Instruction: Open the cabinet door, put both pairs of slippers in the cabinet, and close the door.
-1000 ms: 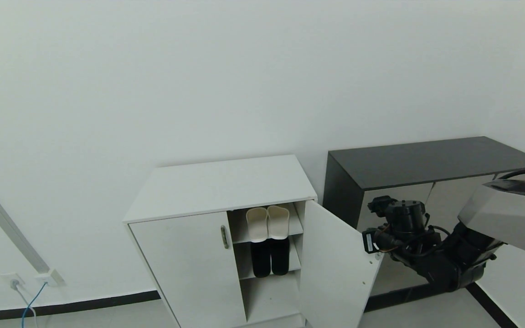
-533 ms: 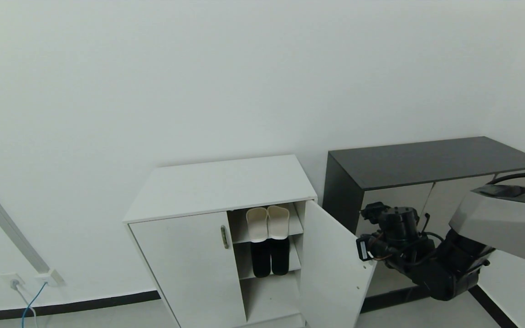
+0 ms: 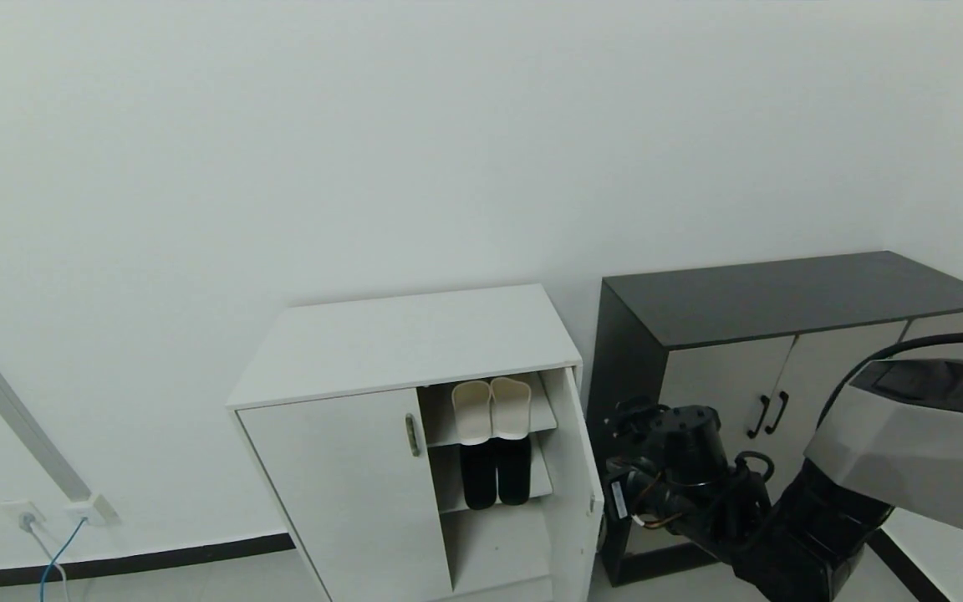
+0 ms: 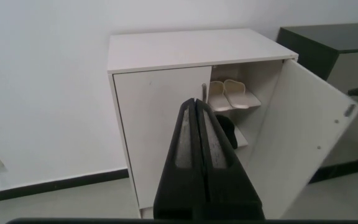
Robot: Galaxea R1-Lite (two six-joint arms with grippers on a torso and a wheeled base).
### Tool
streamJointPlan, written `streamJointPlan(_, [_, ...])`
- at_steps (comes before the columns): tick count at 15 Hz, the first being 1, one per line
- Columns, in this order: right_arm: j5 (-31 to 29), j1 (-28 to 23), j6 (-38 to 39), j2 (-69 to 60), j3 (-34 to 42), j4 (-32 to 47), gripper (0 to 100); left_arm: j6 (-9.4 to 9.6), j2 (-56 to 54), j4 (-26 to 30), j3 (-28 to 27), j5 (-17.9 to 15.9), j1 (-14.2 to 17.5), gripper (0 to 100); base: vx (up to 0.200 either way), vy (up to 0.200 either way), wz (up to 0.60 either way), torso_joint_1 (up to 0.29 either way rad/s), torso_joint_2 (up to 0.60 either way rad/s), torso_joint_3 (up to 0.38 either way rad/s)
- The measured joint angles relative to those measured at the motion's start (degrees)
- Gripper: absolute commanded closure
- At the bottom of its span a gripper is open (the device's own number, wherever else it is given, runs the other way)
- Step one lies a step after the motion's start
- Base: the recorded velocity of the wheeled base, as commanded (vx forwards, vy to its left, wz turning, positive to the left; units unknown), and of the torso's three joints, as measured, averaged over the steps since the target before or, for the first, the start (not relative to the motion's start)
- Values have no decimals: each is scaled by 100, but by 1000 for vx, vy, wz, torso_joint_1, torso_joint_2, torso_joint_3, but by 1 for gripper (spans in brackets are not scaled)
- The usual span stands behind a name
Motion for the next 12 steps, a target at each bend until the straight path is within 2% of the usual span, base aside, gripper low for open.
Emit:
streamJointPlan(6, [-12, 124, -111, -439, 293, -249, 100, 2, 0, 0, 0, 0, -2, 100, 0, 0, 0, 0, 0, 0])
streamJointPlan(12, [7, 235, -117, -516, 391, -510, 100, 2, 0, 0, 0, -2, -2, 100, 0, 0, 600, 1, 4, 2])
